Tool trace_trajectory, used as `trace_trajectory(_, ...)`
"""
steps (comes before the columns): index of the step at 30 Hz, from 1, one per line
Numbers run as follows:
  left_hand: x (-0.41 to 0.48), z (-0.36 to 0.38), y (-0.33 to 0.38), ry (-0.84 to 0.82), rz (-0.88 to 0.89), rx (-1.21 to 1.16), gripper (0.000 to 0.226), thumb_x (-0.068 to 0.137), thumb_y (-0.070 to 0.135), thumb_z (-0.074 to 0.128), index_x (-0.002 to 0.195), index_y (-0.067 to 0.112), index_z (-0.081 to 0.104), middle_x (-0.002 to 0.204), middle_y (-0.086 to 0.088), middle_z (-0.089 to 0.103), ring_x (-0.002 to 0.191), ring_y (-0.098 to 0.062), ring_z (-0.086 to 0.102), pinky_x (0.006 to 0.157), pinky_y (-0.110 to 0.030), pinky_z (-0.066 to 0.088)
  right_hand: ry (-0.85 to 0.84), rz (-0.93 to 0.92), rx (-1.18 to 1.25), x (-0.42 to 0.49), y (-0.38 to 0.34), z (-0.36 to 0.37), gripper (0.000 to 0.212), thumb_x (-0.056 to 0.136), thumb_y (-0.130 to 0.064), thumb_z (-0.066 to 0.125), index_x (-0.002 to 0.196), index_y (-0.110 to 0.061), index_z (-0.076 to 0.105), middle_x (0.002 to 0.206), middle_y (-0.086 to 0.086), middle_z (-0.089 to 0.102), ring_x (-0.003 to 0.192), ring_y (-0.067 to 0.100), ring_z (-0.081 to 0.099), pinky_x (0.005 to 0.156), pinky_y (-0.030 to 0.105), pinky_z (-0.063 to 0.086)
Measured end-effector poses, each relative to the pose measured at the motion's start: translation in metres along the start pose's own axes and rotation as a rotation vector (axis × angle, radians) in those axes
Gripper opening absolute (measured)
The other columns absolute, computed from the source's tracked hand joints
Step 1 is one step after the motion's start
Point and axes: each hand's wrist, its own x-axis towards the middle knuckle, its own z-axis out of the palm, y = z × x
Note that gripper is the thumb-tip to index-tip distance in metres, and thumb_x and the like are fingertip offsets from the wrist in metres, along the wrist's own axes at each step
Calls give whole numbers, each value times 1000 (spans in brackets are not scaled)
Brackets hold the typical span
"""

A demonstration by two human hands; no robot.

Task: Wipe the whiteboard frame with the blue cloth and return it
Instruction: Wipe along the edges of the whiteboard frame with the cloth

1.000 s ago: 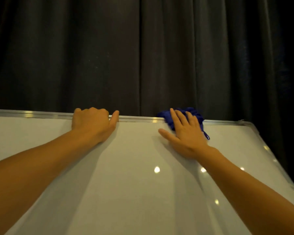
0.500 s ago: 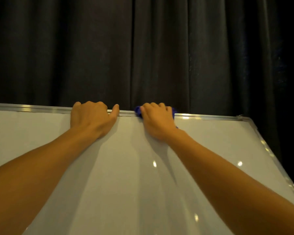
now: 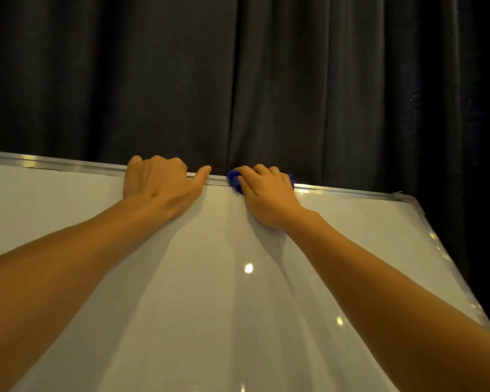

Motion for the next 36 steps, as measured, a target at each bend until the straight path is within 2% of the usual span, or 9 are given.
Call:
trace_trajectory(2, 0, -1, 2, -17, -11, 13, 70, 87, 73, 18, 54, 20, 49, 51, -2, 48, 49, -16, 37, 75, -41, 34, 8, -47, 36, 4, -23, 4, 41, 103, -42, 26, 137, -30, 46, 118, 5, 58, 104, 27, 49, 85, 35, 28)
trace_trajectory(5, -3, -2, -4, -12, 3, -20, 72, 87, 72, 17, 55, 18, 52, 52, -4, 52, 52, -17, 43, 84, -46, 40, -8, -71, 37, -10, 13, -8, 44, 102, -42, 27, 141, -31, 44, 119, 6, 59, 101, 28, 51, 85, 38, 35)
trace_trajectory(10, -3, -2, -2, -14, 69, 72, 68, 90, 67, 13, 61, 22, 54, 52, 0, 50, 50, -16, 43, 76, -42, 39, -72, 206, -45, -34, 94, -31, 37, 105, -39, 27, 134, -27, 47, 126, 7, 58, 105, 26, 49, 92, 36, 34)
trace_trajectory(16, 9, 4, 82, -52, 166, 5, 58, 97, 54, 22, 85, 18, 65, 76, -7, 61, 66, -26, 52, 64, -36, 35, 4, -18, 10, -19, 46, -12, 44, 100, -44, 25, 135, -30, 49, 115, 6, 61, 99, 29, 51, 84, 39, 32)
trace_trajectory(18, 14, 7, 83, -25, 168, 37, 62, 97, 55, 19, 78, 18, 65, 68, -4, 61, 63, -25, 55, 63, -36, 38, -8, -51, 34, -30, 91, -27, 43, 103, -42, 27, 140, -32, 46, 118, 4, 59, 101, 27, 51, 86, 37, 32)
trace_trajectory(23, 13, 16, 106, -51, 71, 56, 71, 91, 62, 13, 67, 18, 63, 55, -1, 54, 50, -18, 48, 59, -34, 39, -41, 144, -37, -72, 213, -45, 41, 104, -41, 29, 141, -30, 41, 132, 4, 54, 118, 28, 46, 105, 38, 30)
trace_trajectory(28, 18, 26, 215, -99, 125, 51, 60, 98, 52, 24, 94, 12, 69, 91, -13, 69, 81, -32, 63, 68, -37, 38, 45, -12, 88, -56, 188, -27, 40, 103, -40, 30, 135, -30, 50, 121, 6, 61, 106, 28, 52, 89, 38, 36)
trace_trajectory(32, 19, 38, 209, -95, 107, 15, 65, 98, 54, 20, 71, 14, 63, 60, -4, 58, 56, -19, 53, 62, -36, 40, -63, 77, -3, -65, 265, -47, 37, 105, -39, 30, 135, -27, 49, 123, 8, 59, 107, 31, 53, 89, 41, 38)
trace_trajectory(36, 23, 43, 236, -92, 66, 49, 61, 97, 55, 20, 71, 16, 59, 59, -3, 50, 52, -18, 44, 62, -36, 34, -139, 120, -33, -67, 276, -53, 41, 105, -40, 29, 140, -27, 45, 130, 10, 56, 113, 35, 51, 100, 47, 38)
